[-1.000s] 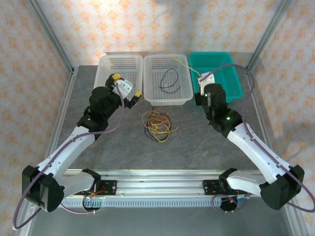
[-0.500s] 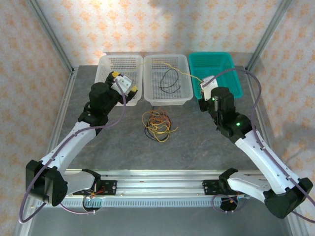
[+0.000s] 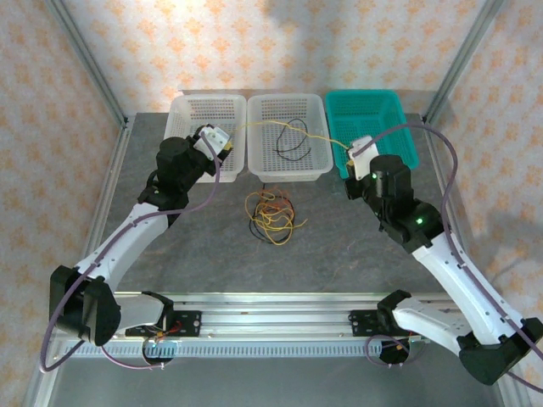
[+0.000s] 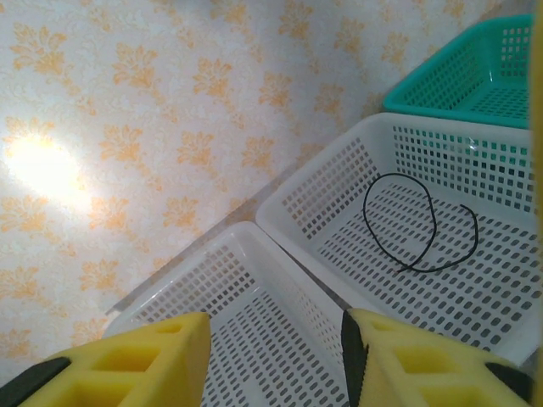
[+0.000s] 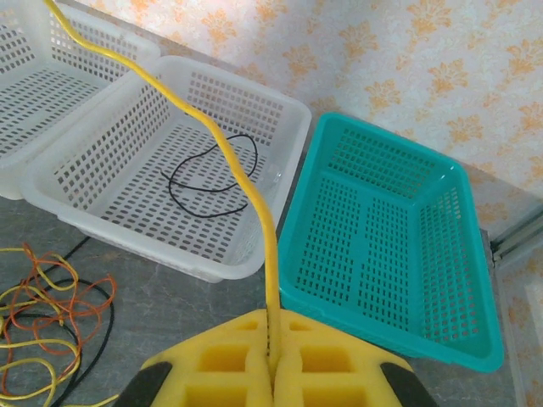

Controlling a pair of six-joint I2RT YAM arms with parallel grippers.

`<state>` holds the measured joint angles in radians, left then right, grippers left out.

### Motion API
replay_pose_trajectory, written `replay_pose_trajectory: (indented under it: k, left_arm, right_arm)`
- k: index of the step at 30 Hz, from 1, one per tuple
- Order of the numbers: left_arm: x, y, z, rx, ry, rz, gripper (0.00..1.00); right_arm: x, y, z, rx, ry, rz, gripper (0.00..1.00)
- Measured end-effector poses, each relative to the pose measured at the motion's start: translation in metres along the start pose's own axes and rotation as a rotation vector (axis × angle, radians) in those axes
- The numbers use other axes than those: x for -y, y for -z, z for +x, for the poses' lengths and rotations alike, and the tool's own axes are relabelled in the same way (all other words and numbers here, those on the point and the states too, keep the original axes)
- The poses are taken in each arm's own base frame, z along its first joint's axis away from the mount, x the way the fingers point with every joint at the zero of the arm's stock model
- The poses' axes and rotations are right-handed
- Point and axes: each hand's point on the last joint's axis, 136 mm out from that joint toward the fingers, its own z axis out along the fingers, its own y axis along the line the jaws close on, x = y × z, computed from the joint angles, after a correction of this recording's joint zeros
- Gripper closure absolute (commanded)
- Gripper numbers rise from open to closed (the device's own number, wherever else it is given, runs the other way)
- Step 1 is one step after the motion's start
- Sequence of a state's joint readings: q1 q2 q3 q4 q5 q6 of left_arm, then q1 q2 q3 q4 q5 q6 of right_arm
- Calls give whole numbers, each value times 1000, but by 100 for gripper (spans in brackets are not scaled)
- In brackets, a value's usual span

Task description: Untangle the cables

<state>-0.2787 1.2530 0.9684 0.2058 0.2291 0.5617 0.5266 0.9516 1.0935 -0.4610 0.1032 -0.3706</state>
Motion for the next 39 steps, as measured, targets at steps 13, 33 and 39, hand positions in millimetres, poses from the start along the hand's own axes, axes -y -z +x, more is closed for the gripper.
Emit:
replay_pose_trajectory:
  k: [13,33,39]
  left_arm:
    - [1,-1,-5,22,13,9,80]
    - [93,4,-89,353,371,368,100]
    - [142,-17,-92,355,445,505,100]
  right_arm:
    - [-1,8,-1,0,-6,-23,100]
    - [-52,-30,-54,218,-526,-297,100]
    - [-66,-45,-69,241,-664,-391,100]
